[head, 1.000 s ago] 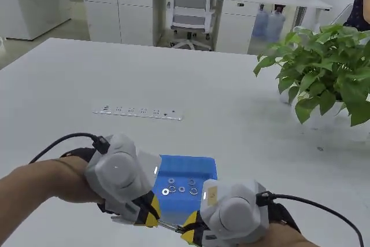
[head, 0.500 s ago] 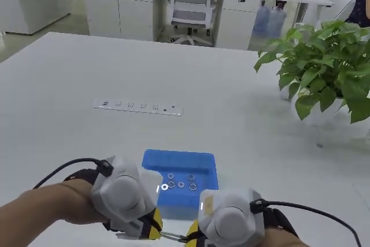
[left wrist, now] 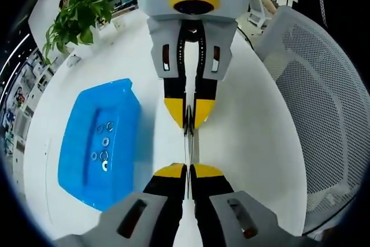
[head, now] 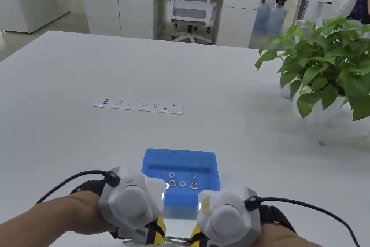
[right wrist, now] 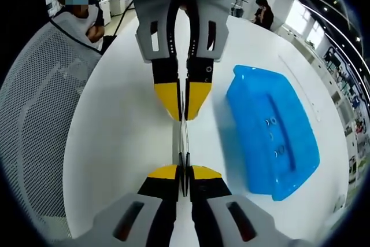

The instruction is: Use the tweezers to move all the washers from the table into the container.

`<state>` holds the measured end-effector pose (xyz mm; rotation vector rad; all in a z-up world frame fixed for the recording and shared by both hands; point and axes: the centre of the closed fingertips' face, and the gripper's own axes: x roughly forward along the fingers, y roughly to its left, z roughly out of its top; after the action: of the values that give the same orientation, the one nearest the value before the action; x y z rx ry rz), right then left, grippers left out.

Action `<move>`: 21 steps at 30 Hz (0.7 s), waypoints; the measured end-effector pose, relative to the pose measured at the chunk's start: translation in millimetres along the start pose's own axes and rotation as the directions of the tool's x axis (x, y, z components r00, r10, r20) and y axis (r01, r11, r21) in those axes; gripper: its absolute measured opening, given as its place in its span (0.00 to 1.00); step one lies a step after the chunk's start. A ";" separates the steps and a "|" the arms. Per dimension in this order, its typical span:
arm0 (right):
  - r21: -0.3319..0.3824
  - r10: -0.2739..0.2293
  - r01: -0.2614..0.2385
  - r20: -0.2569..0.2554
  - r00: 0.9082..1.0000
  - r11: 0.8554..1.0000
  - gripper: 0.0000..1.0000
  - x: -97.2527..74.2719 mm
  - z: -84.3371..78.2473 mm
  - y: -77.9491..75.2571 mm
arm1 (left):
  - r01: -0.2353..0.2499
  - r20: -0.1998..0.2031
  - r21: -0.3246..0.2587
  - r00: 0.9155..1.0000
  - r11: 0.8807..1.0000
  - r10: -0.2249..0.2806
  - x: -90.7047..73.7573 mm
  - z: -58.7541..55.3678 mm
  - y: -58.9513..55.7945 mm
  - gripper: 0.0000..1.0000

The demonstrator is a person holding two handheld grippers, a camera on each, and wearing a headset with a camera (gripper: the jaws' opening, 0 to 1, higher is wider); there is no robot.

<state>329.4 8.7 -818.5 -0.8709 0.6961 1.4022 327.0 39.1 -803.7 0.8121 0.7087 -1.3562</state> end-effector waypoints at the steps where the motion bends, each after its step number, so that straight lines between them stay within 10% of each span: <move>1: 0.000 0.003 -0.003 0.000 1.000 1.000 0.08 -0.3 0.2 0.4 | 0.008 0.002 -0.009 1.000 1.000 -0.008 0.0 -0.3 -0.9 0.07; 21: 0.028 0.043 -0.043 -0.002 0.999 0.999 0.11 0.6 1.4 0.4 | 0.013 -0.035 -0.006 0.999 1.000 -0.014 8.0 -9.3 -0.3 0.09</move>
<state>329.0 10.2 -818.4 -0.8403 0.7384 1.4267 327.6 42.5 -815.5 0.8300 0.7463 -1.3544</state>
